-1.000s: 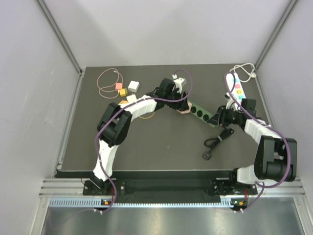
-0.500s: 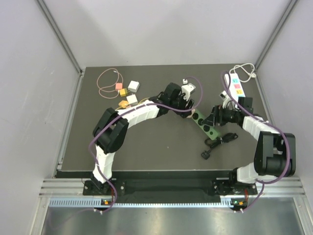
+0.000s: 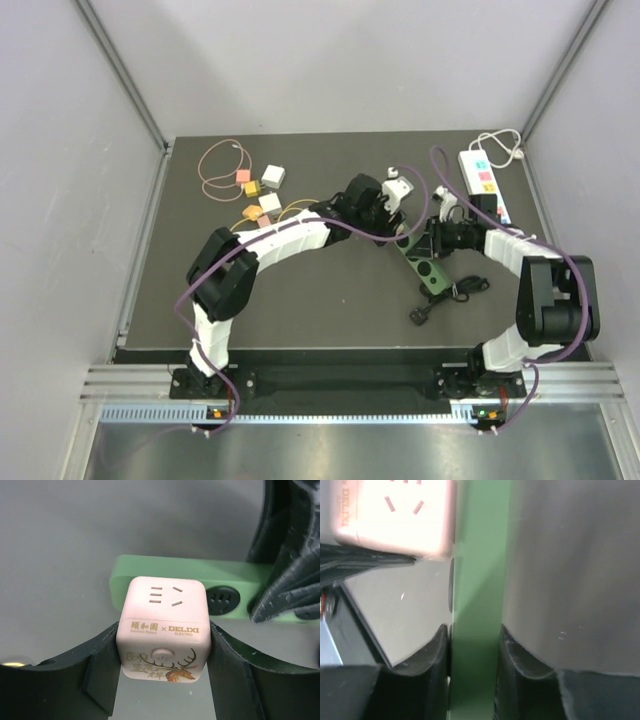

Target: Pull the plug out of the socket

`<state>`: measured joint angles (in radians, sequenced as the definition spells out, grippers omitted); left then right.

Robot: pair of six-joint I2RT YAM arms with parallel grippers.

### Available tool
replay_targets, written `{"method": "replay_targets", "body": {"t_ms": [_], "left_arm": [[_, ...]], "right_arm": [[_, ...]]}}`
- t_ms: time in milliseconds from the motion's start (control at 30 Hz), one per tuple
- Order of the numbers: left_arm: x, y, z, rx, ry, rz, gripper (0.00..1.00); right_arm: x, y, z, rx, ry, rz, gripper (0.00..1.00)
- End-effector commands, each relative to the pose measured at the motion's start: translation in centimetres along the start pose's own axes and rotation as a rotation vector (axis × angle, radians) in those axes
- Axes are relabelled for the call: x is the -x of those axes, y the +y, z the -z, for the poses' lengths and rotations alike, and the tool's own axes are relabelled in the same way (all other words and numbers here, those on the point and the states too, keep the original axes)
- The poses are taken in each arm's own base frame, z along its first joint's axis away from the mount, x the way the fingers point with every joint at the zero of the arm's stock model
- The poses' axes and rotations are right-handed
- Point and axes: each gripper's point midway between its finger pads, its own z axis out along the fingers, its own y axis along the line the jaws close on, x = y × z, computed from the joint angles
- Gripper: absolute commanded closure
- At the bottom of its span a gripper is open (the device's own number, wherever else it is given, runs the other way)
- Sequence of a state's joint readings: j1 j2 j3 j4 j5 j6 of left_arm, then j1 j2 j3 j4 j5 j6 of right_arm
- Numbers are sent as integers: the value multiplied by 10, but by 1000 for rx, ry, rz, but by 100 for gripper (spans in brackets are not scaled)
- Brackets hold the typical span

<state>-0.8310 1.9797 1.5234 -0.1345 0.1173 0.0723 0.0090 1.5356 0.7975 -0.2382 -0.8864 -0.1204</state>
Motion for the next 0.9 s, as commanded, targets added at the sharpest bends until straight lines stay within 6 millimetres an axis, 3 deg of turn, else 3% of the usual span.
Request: {"method": "replay_targets", "body": {"t_ms": [0, 33, 133, 167, 433, 600, 633, 700, 733, 767, 867], "left_arm": [[78, -4, 35, 23, -208, -79, 100], [81, -3, 36, 39, -215, -79, 100], [86, -4, 40, 83, -233, -66, 100], [88, 7, 43, 170, -234, -56, 100], [80, -23, 36, 421, -210, -94, 100], [76, -48, 34, 237, -186, -73, 100], [83, -61, 40, 138, -200, -59, 100], [84, -57, 48, 55, -197, -9, 100], [91, -70, 59, -63, -217, 14, 100], [93, -56, 64, -88, -225, 45, 100], [97, -40, 80, -136, -250, 99, 100]], "right_arm": [[17, 9, -4, 42, -10, 58, 87], [17, 9, -4, 45, -7, 57, 100], [21, 9, -2, 25, -20, 62, 100], [25, 11, 1, 14, -37, 72, 100], [43, 8, 13, -77, -134, 84, 100], [44, -3, 23, -93, -158, 49, 100], [43, -5, 24, -87, -157, 51, 100], [41, -6, 26, -78, -150, 45, 100], [42, -6, 27, -76, -150, 50, 100], [41, -6, 26, -73, -148, 50, 100], [41, -6, 27, -79, -151, 51, 100]]}}
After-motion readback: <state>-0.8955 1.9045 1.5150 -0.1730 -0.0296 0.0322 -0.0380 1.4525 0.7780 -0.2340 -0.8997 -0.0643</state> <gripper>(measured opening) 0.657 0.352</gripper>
